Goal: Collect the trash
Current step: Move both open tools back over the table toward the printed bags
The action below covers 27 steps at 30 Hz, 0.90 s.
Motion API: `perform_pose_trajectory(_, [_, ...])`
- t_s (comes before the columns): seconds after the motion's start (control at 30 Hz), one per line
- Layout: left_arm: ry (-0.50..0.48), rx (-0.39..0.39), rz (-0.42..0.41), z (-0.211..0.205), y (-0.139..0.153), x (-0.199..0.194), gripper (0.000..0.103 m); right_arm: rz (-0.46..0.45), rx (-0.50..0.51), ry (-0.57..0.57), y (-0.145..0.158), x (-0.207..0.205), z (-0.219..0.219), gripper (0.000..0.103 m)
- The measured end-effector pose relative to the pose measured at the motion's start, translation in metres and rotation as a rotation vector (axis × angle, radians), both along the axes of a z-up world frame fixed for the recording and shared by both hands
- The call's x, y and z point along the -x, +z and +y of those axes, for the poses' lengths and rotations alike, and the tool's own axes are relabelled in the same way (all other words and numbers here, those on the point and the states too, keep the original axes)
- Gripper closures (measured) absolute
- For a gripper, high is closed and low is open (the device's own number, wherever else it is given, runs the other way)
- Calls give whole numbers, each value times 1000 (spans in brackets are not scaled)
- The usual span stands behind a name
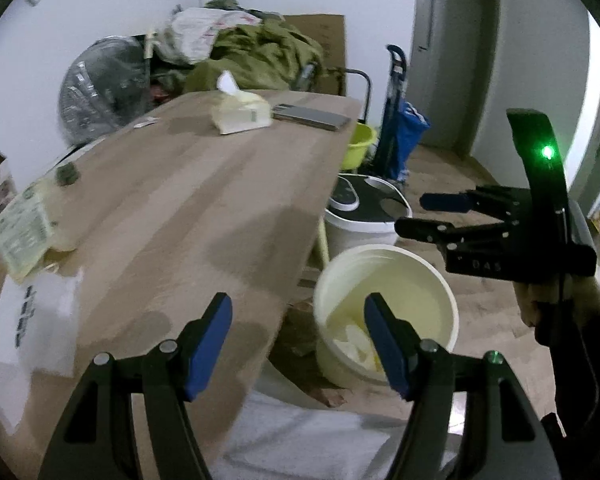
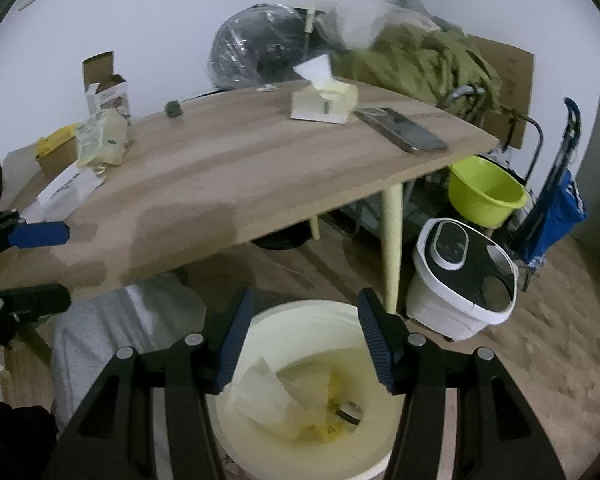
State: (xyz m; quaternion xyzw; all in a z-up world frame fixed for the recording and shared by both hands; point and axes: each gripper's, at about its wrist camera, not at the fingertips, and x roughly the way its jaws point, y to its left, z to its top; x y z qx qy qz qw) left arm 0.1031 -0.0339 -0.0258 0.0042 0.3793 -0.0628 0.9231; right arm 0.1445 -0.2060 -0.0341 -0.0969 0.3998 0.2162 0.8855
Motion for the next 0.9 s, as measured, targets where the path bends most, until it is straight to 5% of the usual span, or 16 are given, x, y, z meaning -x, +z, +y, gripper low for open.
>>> perform_pose_trajectory(0.9, [451,12,-33,151,5,72,34,-3,-16,337,8,-23,158,51])
